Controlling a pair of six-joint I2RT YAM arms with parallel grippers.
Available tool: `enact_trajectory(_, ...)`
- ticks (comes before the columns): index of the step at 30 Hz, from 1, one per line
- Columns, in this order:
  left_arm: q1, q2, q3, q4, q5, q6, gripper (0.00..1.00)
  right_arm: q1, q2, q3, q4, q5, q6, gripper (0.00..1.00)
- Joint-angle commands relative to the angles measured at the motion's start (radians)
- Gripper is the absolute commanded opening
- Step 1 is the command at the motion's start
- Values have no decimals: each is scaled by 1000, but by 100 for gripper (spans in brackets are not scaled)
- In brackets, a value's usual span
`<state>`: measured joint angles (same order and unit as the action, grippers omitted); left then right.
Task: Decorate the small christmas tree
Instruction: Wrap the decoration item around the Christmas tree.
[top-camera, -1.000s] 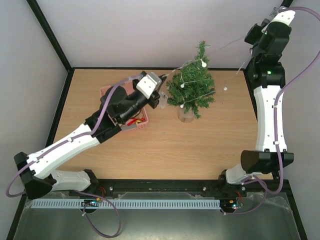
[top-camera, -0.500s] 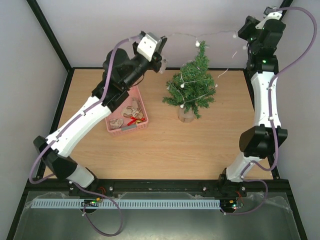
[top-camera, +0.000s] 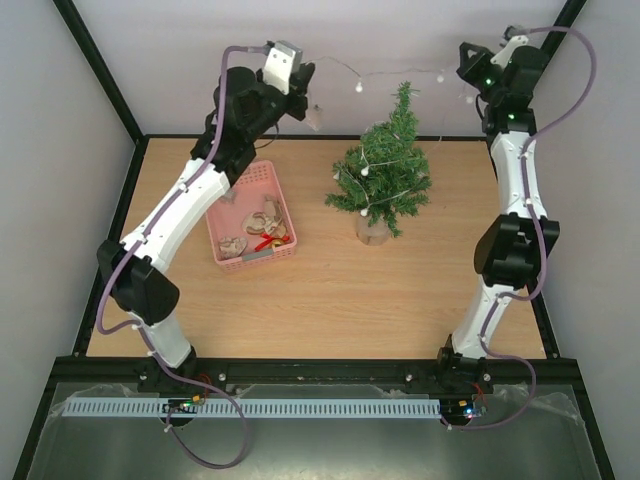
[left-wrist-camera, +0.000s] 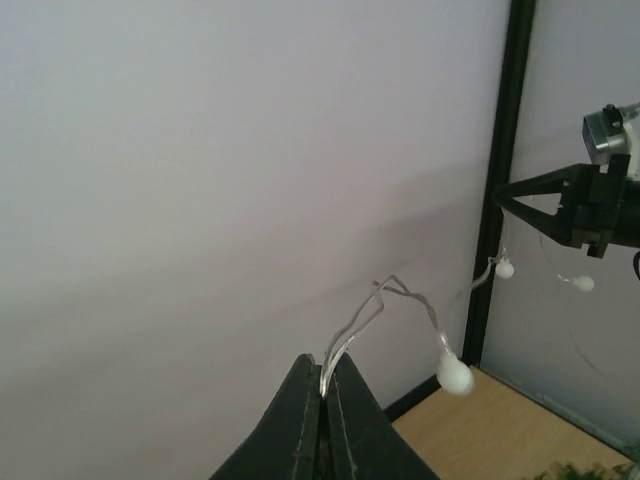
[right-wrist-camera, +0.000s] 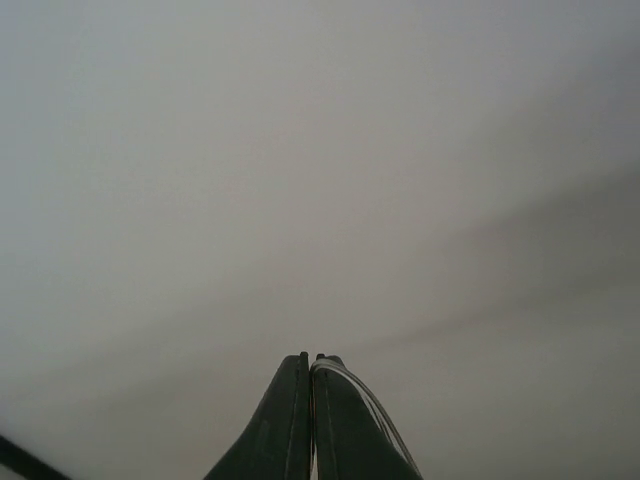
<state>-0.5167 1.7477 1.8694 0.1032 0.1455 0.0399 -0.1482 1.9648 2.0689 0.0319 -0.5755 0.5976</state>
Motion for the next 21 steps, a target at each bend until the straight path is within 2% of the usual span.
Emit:
enact_trajectory(1, 71, -36, -66, -37, 57, -121, 2, 20, 67, 21, 6, -99, 21, 2)
enact_trajectory(6, 120, -119, -249, -17, 44, -182, 2, 67, 133, 33, -40, -130, -9, 2)
enact_trajectory(10, 160, -183, -341, -90, 77, -263, 2, 90, 146, 16, -95, -116, -22, 4)
enact_trajectory(16, 165, -298, -444, -219, 146, -341, 2, 100, 146, 23, -190, -133, -43, 19)
enact_trajectory(21, 164, -408, -558, -164, 304, -446, 2, 102, 98, 15, -356, -102, -108, 32)
